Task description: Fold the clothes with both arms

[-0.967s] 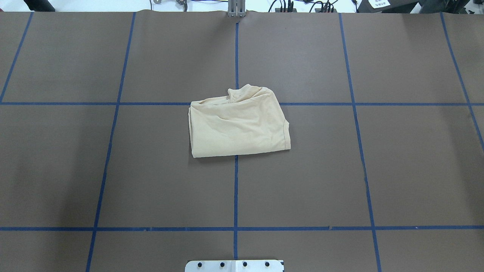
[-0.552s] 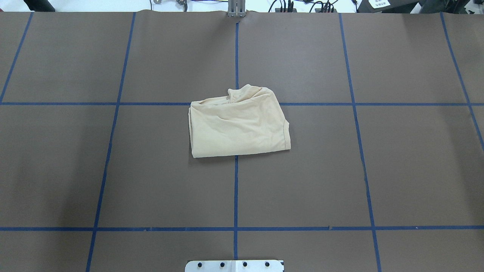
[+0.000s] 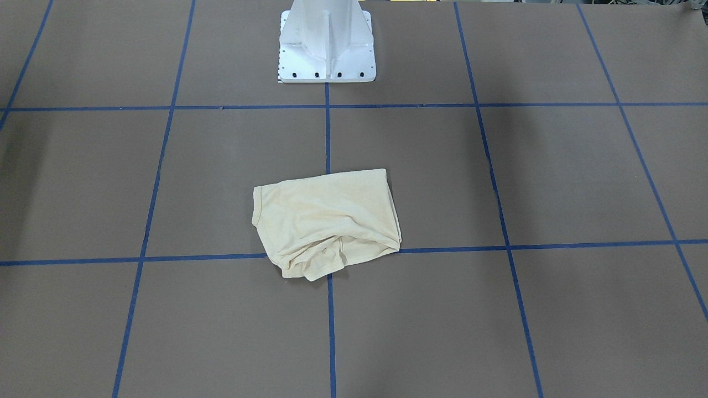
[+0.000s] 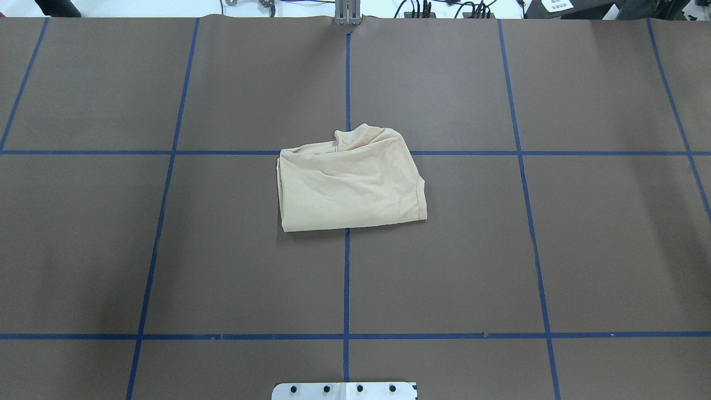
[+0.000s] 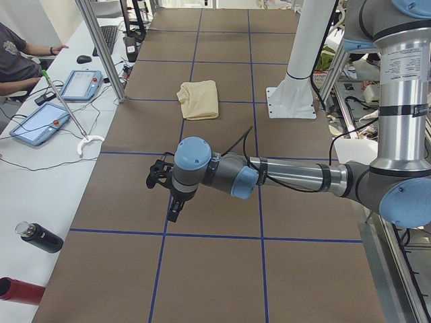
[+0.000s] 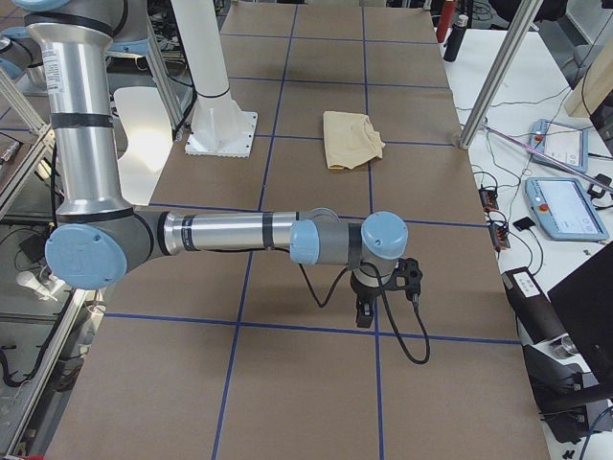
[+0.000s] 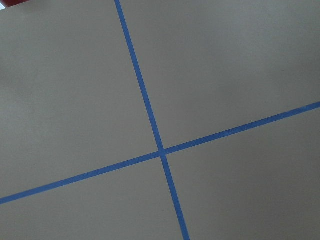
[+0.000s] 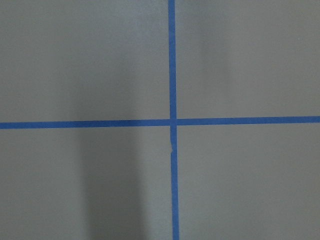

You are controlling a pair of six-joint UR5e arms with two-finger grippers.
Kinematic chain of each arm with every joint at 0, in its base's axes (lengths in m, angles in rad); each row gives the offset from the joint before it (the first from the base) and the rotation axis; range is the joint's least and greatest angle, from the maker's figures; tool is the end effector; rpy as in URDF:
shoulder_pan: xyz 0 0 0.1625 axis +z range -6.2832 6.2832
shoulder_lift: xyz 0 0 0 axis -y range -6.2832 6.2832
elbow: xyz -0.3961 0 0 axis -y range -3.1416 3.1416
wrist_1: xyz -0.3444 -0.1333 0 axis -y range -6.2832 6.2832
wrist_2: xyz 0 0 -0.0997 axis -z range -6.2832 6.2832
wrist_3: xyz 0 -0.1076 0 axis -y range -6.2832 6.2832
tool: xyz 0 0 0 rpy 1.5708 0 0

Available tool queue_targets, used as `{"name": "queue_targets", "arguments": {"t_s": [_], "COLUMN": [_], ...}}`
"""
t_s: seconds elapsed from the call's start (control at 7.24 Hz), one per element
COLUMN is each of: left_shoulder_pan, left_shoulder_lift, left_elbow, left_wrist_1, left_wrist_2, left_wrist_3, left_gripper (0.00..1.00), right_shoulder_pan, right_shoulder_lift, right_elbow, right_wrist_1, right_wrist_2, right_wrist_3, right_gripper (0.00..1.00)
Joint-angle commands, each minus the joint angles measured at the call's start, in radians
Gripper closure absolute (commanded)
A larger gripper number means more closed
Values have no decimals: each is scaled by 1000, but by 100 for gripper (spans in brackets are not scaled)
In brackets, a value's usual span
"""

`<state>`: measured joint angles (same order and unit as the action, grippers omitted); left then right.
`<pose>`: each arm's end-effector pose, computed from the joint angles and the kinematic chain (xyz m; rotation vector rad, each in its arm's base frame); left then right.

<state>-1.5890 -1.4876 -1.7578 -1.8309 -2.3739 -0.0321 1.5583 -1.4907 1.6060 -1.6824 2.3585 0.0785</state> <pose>-0.0637 -0.4283 0.5559 0.3384 0.7960 0.0990 0.0511 -0.4745 0.5932 -0.0323 -0.7872 0.0611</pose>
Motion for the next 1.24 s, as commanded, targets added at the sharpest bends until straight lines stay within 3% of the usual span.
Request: {"name": "queue_targets", "arguments": {"t_s": [0.0, 1.1], "left_shoulder_pan": [3, 3], "left_shoulder_lift": [4, 20], "left_elbow": [-14, -60], "left_wrist_1": [1, -59], "left_wrist_2": [-8, -10], "left_wrist_3": [-28, -38], "left_gripper": [0, 0], "right_shoulder_pan": [-38, -78], "right_shoulder_lift": [-3, -17], "right_elbow": [29, 35], "right_wrist_1": [-33, 13], "right_wrist_2": [-7, 1], "right_wrist_3": [96, 107], "right_gripper": [0, 0]}}
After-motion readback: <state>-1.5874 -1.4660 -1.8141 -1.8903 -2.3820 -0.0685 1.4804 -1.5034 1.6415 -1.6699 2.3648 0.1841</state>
